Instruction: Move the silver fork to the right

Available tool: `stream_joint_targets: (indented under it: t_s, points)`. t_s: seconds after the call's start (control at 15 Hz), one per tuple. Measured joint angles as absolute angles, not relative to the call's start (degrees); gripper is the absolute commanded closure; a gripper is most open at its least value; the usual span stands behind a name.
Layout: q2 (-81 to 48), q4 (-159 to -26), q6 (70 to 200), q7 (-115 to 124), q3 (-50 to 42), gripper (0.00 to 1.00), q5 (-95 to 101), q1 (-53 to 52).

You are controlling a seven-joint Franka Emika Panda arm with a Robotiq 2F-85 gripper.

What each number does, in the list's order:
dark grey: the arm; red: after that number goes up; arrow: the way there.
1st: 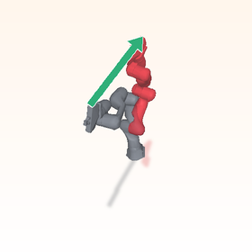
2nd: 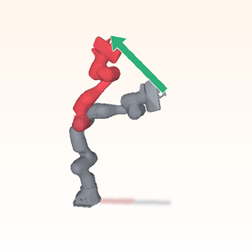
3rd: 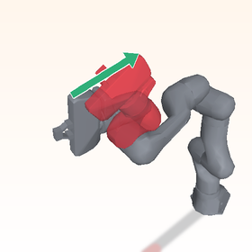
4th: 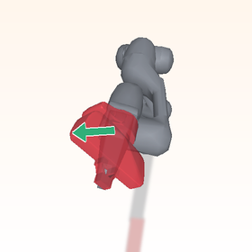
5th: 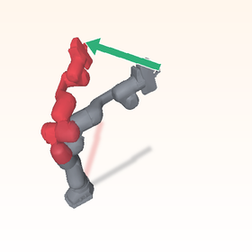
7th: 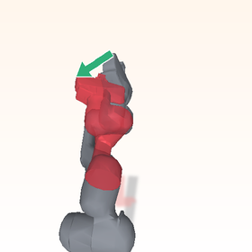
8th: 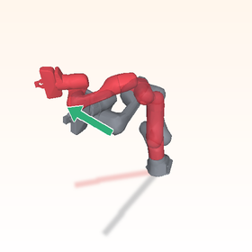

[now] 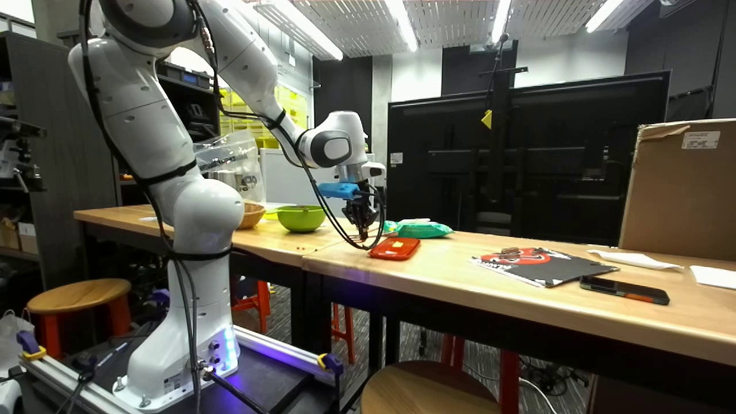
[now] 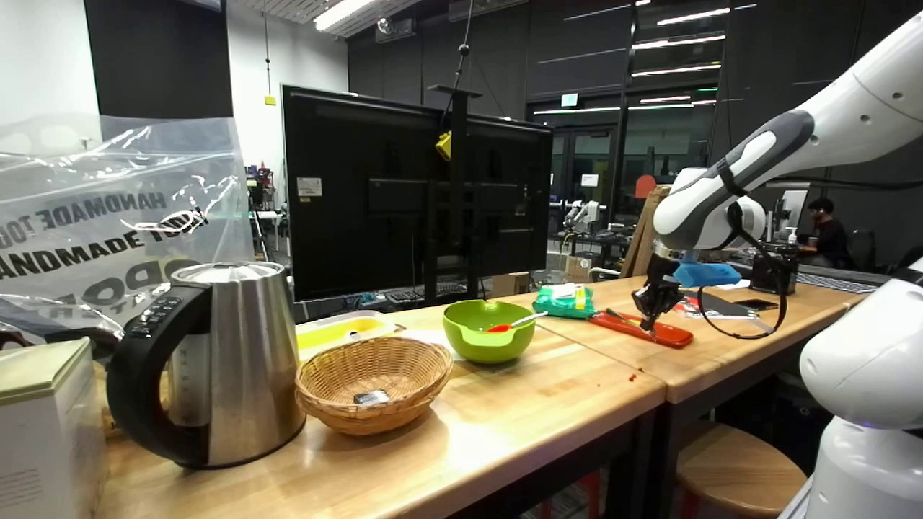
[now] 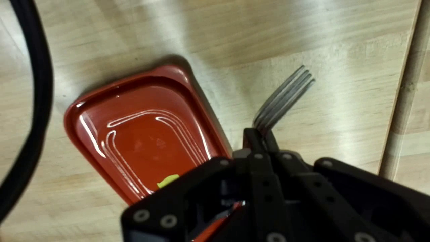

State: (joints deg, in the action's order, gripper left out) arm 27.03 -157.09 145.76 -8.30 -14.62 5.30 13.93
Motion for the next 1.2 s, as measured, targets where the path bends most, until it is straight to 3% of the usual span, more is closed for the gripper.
stream_joint_targets:
  t_s: [0.67,1.2]
  points:
    - [31.4,-153.3,143.4,-11.6,-21.4,0.99,0.7,16.9]
    - [35.0,-149.5,131.7,-42.9,-44.8,0.99,-7.0,13.1]
